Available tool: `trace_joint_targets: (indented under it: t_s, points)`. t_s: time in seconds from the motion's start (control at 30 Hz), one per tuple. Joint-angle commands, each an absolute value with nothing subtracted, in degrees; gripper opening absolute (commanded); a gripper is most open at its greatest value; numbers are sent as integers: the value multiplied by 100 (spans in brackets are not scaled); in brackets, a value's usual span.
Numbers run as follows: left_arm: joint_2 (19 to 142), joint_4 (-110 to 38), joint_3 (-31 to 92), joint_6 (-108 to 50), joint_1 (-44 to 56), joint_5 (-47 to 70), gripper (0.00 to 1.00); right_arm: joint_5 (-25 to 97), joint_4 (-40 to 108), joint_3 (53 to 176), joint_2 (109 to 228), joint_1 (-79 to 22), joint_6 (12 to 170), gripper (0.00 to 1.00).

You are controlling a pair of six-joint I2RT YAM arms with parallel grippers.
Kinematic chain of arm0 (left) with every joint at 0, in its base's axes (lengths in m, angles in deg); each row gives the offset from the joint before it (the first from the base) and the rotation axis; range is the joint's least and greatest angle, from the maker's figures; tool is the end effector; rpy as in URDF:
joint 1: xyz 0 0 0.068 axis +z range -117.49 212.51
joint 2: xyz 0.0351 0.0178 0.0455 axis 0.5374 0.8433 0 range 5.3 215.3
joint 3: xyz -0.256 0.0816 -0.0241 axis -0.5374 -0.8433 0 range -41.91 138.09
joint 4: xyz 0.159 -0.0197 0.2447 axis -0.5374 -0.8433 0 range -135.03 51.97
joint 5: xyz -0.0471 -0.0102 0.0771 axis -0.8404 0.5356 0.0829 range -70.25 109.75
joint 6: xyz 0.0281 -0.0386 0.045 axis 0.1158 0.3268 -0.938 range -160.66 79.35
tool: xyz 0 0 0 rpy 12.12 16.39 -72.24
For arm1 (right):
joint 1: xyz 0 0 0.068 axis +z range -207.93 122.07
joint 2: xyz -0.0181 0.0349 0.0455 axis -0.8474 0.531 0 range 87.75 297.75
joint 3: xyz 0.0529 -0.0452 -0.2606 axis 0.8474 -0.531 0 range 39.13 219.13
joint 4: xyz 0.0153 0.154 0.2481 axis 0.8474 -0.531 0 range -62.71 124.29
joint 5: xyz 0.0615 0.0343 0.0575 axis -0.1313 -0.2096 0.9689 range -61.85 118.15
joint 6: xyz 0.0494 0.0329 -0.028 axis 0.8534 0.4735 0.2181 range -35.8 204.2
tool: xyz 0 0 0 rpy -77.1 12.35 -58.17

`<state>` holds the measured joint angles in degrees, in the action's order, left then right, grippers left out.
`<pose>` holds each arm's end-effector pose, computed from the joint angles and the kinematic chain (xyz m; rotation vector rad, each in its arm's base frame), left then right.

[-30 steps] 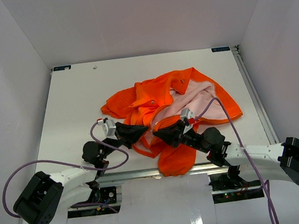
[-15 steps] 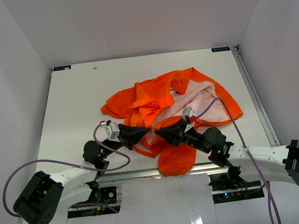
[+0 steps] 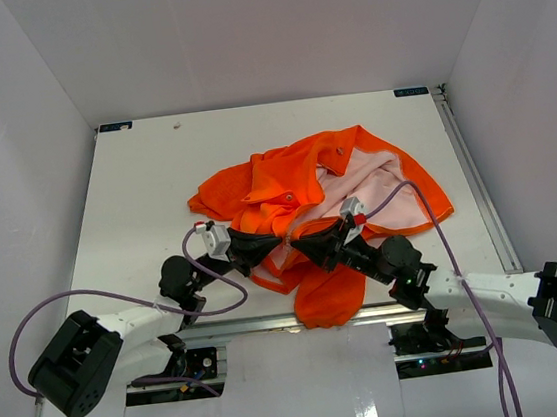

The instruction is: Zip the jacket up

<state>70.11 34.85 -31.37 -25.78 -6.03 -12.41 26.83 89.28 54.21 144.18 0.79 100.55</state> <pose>0.1640 -0.1657 0.1966 0.7690 1.1535 -1.1363 0.1288 0.2096 0.2218 -0.4928 1.3287 1.0847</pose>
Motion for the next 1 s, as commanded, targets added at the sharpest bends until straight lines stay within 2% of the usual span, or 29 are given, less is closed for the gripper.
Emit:
trace_joint_targets:
  t_s: [0.0, 0.13, 0.53, 0.97]
  points:
    - [6942, 2934, -2948, -2721, -713, -1603, 0, 2393, 9476, 5394, 14074, 30, 9994, 8]
    - [7070, 2323, -2635, -2782, -713, -1859, 0, 2526, 9396, 5355, 13881, -116, 9790, 8]
    - [7060, 1998, -2436, -2547, -713, -2655, 0, 3529, 9068, 5214, 13532, -1003, 9476, 8]
    - [7384, 1219, -2073, -2683, -708, -2635, 0, 4179, 8975, 5496, 13426, -1280, 9753, 8]
